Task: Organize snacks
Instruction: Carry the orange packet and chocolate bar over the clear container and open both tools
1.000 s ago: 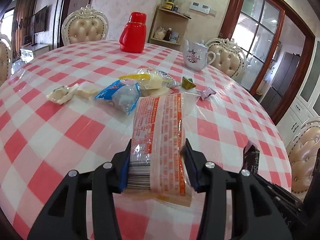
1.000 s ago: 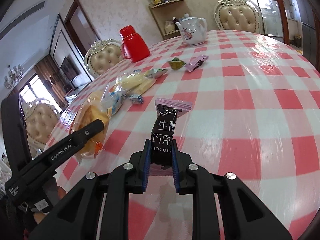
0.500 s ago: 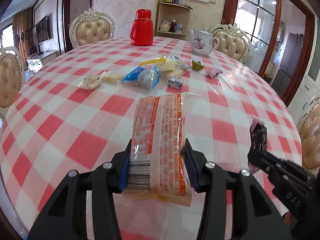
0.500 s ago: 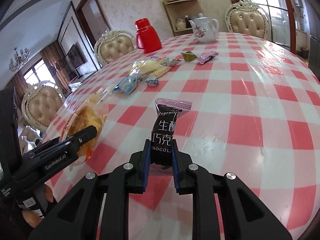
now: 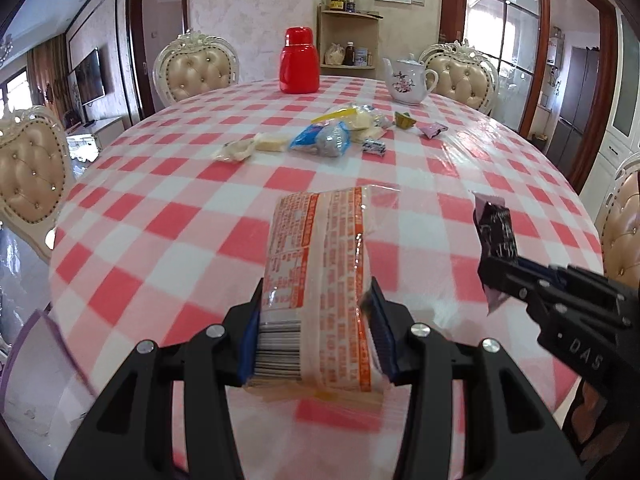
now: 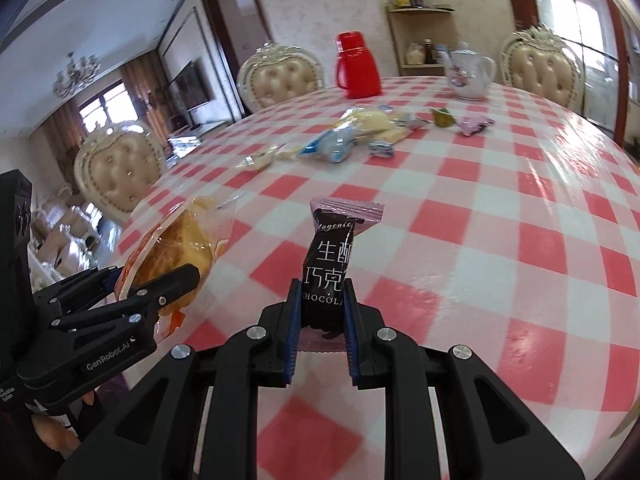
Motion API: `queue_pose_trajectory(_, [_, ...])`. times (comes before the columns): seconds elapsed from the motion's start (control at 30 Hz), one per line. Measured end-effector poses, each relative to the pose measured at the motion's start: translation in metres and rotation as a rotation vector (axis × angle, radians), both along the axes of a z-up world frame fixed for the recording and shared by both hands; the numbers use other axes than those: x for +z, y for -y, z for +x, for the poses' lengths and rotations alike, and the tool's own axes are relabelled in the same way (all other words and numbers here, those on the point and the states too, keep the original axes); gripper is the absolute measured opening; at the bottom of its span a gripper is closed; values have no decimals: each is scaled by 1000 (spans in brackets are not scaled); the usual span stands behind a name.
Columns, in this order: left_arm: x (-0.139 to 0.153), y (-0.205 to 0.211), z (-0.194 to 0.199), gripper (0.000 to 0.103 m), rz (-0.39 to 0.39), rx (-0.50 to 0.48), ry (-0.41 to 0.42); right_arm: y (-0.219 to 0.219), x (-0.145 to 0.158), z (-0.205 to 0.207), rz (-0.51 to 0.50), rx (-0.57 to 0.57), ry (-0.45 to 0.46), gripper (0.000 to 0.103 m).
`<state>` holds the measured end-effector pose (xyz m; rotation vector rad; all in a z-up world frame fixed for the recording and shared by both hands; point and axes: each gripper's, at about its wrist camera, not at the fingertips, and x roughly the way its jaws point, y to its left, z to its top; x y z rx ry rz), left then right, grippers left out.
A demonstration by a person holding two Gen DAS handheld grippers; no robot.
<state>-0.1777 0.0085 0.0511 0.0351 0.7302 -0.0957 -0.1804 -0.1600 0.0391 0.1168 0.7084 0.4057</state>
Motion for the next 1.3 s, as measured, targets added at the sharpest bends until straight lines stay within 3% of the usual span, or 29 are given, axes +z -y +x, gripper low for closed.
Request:
queue_pose_trajectory(0.37, [5,-60,-38,47,28,53,-8,-63,1,-23,-52,158,11,20])
queue_pose_trajectory(0.6, [1,-108,-59,47,56,106,-28,-113,4,-52,-70,316,35,20])
queue_pose_trajectory(0.9, [-17,-173,-85,47,178,165,-119,-184,-2,-85,-136,512,28,20])
queue_pose_trajectory(1.07, [-31,-222,-93,47,136,274,-155,-223,-11,-101,-165,628,12,20])
queue_pose_trajectory(1.3, [-49,-256,-88,49,142,354,-196,-270,-26,-141,-199,850,-3,22])
